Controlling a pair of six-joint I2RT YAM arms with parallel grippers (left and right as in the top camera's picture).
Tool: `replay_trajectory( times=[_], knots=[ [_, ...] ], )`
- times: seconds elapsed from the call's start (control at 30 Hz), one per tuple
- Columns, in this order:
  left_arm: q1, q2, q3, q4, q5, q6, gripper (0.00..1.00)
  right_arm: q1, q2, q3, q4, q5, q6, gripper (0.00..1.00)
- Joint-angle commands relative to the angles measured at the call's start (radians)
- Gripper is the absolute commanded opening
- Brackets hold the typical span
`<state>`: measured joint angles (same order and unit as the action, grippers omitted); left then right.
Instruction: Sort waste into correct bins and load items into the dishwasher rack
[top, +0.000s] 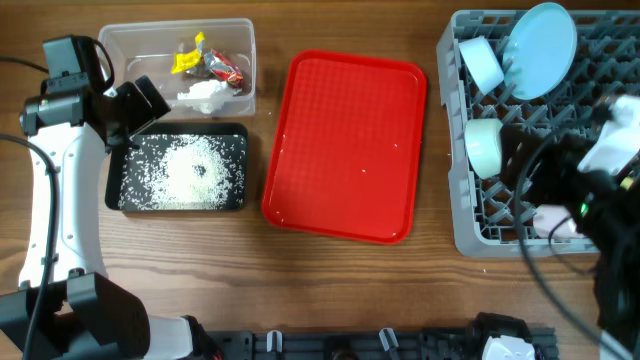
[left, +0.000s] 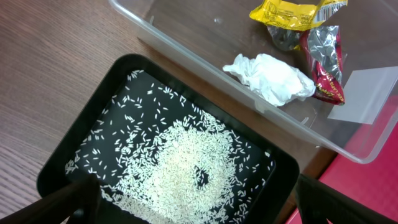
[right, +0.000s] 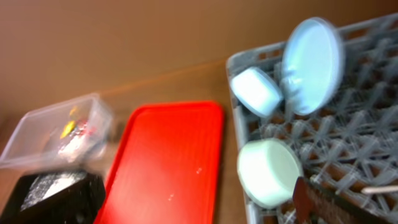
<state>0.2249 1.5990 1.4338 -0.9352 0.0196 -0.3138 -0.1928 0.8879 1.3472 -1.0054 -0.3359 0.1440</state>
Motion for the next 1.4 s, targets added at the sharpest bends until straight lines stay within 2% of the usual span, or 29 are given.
replay_trajectory(
  times=[0.0, 0.07, 0.1, 0.23, 0.3, 0.33, 0.37, 0.43, 0.57, 0.67, 0.83, 1.0, 1.37],
  knots=[
    [0.004, 0.000, 0.006, 0.003, -0.006, -0.009, 1.00, 0.064, -0.057, 0.005, -0.155, -0.033, -0.030, 1.00],
    [0.005, 0.000, 0.006, 0.003, -0.006, -0.009, 1.00, 0.064, -0.054, 0.003, -0.228, -0.032, 0.031, 1.00],
    [0.004, 0.000, 0.006, 0.003, -0.006, -0.009, 1.00, 0.064, -0.050, 0.003, -0.234, -0.026, 0.111, 1.00],
    [0.004, 0.000, 0.006, 0.003, -0.006, -0.009, 1.00, 0.064, -0.036, 0.003, -0.236, 0.098, 0.112, 1.00],
    [0.004, 0.000, 0.006, 0.003, -0.006, -0.009, 1.00, 0.064, -0.033, -0.010, -0.174, 0.080, -0.063, 1.00],
    [0.004, 0.000, 0.006, 0.003, -0.006, -0.009, 1.00, 0.064, -0.032, -0.027, -0.127, 0.034, -0.195, 1.00],
    [0.004, 0.000, 0.006, 0.003, -0.006, -0.009, 1.00, 0.107, -0.046, -0.062, -0.064, 0.024, -0.286, 1.00],
    [0.004, 0.000, 0.006, 0.003, -0.006, -0.009, 1.00, 0.158, -0.112, -0.221, 0.150, 0.043, -0.293, 1.00],
    [0.004, 0.000, 0.006, 0.003, -0.006, -0.009, 1.00, 0.214, -0.465, -0.810, 0.730, 0.055, -0.122, 1.00],
    [0.004, 0.000, 0.006, 0.003, -0.006, -0.009, 1.00, 0.224, -0.687, -1.071, 0.859, 0.140, 0.019, 0.99],
    [0.004, 0.000, 0.006, 0.003, -0.006, -0.009, 1.00, 0.229, -0.885, -1.289, 0.900, 0.237, 0.039, 0.99],
    [0.005, 0.000, 0.006, 0.003, -0.006, -0.009, 1.00, 0.230, -0.885, -1.343, 1.013, 0.262, 0.042, 1.00],
    [0.004, 0.000, 0.006, 0.003, -0.006, -0.009, 1.00, 0.230, -0.874, -1.342, 1.011, 0.262, 0.041, 1.00]
  ],
)
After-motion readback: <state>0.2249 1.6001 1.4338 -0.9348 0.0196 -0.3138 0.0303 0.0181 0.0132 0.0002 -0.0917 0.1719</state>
